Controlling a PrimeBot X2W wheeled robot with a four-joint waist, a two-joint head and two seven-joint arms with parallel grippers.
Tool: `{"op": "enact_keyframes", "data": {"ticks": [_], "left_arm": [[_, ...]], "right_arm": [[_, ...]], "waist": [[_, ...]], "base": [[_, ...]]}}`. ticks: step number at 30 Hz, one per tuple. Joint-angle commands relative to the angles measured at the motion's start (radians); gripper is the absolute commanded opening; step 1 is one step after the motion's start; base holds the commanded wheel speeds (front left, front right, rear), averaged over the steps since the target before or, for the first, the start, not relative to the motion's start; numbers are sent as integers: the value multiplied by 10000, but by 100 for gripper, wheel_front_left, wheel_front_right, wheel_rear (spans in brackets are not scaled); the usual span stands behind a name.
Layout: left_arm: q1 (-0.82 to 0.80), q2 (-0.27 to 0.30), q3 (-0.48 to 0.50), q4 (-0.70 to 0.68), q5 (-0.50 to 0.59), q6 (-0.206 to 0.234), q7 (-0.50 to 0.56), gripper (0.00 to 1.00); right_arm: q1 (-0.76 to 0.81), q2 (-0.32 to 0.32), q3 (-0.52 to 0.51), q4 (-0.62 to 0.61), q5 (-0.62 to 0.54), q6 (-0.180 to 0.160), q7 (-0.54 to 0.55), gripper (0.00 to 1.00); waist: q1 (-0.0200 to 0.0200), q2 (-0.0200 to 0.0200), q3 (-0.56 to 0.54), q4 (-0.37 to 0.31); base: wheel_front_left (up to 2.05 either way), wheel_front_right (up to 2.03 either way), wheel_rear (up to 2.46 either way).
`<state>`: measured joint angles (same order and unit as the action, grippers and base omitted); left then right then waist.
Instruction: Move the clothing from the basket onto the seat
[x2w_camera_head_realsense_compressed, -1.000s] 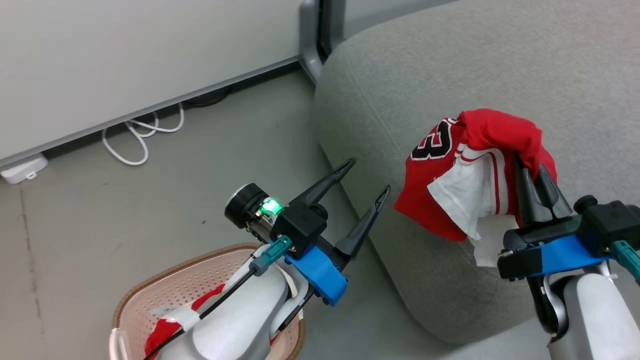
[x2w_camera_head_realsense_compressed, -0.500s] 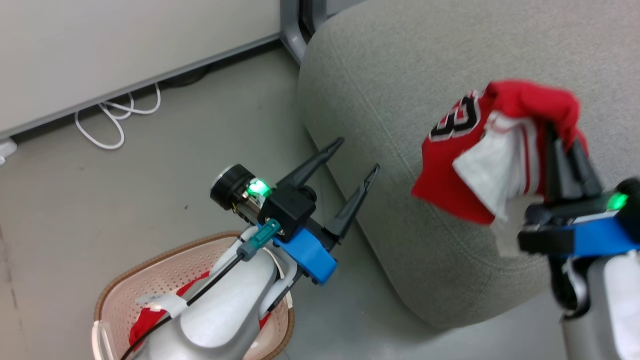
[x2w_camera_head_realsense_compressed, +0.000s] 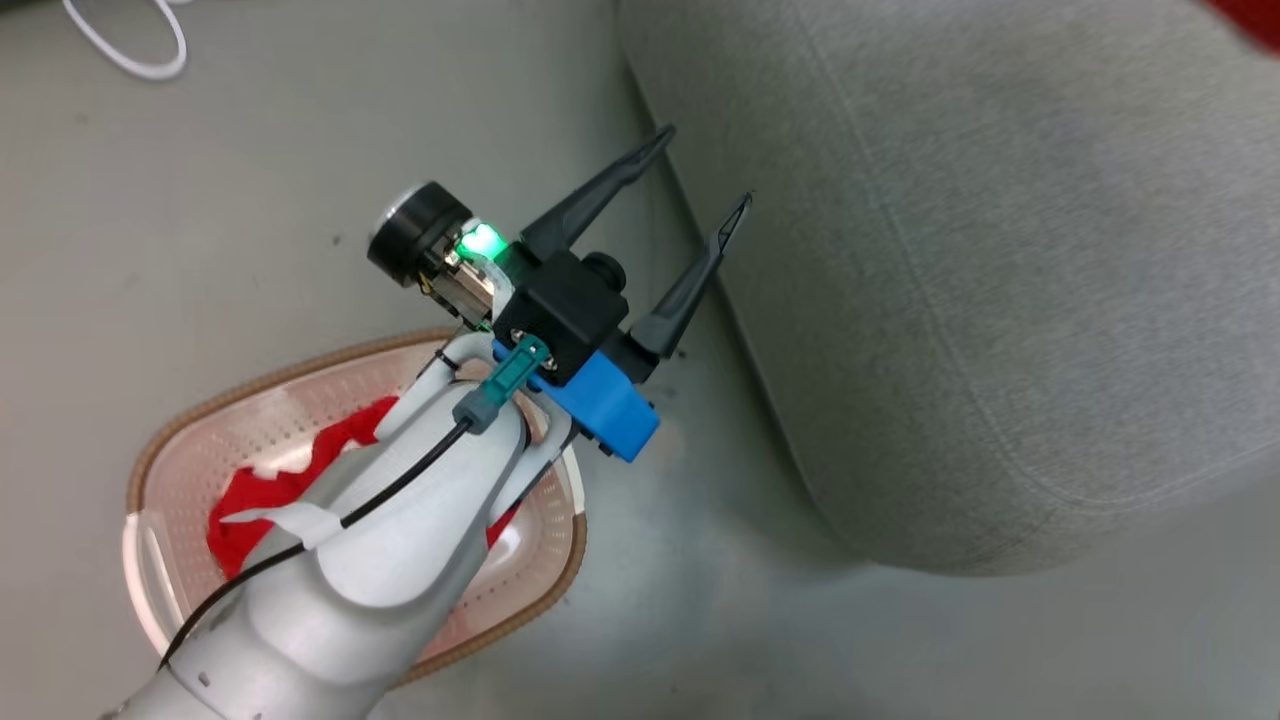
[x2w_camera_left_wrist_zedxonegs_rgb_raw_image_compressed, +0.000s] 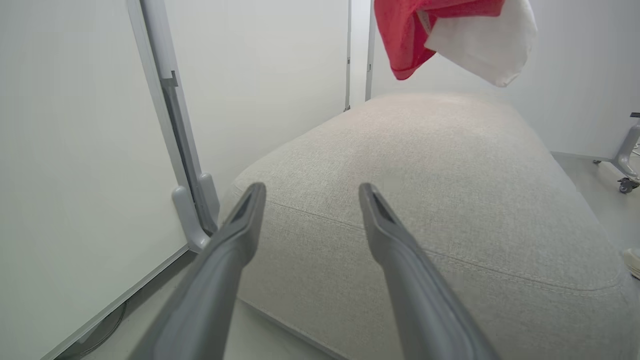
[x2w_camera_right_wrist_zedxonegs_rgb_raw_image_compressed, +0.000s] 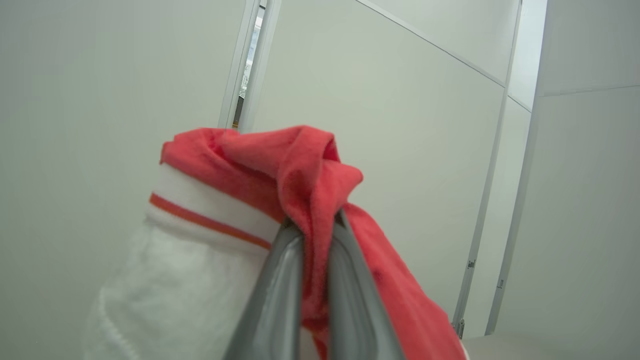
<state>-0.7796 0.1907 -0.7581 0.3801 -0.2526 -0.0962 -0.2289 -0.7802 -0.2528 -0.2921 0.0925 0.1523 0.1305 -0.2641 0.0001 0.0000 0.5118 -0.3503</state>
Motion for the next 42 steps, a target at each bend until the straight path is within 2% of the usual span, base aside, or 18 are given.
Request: {"op": "enact_keyframes", "data": {"ticks": [1,8,13,16,22,30,31,32,42], "left_arm": [[-235,89,15,-63,98,45,26,100],[-815,197,-131,-381,372,80,336,100],[-1047,267,-217,-604,498,94,478,100],[-1062,308,-252,-695,525,153,478,100],[-1013,255,-388,-778,524,186,414,100],[-1035,175,-473,-604,403,209,259,100],[-986,155,-486,-550,372,214,214,100],[-925,117,-483,-509,334,229,149,100],[14,-299,-198,41,-171,417,-344,100]], "right_arm": [[-471,-150,-190,103,49,5,-6,0],[-2196,-1322,-975,1458,132,5,-4,0],[-2680,-1761,-1124,2920,113,5,-5,0],[-2693,-1786,-965,3931,24,5,-7,0],[-2261,-1418,-781,5535,115,5,-4,0],[-1839,-1342,-482,6594,279,5,-5,0],[-1738,-1306,-446,6575,254,5,-5,77],[-1633,-1284,-416,6535,243,5,-5,100],[858,-1214,-315,5024,203,5,-4,100]], "waist": [[-1,0,879,272],[-1,0,2154,526],[-1,0,2691,685],[-1,0,2828,736],[-1,0,2901,840],[-1,0,2736,960],[-1,0,2651,973],[-1,0,2554,996],[-1,0,769,1486]], "base": [[0,0,0],[0,0,0],[0,0,0],[0,0,0],[0,0,0],[0,0,0],[0,0,0],[0,0,0],[0,0,0]]}}
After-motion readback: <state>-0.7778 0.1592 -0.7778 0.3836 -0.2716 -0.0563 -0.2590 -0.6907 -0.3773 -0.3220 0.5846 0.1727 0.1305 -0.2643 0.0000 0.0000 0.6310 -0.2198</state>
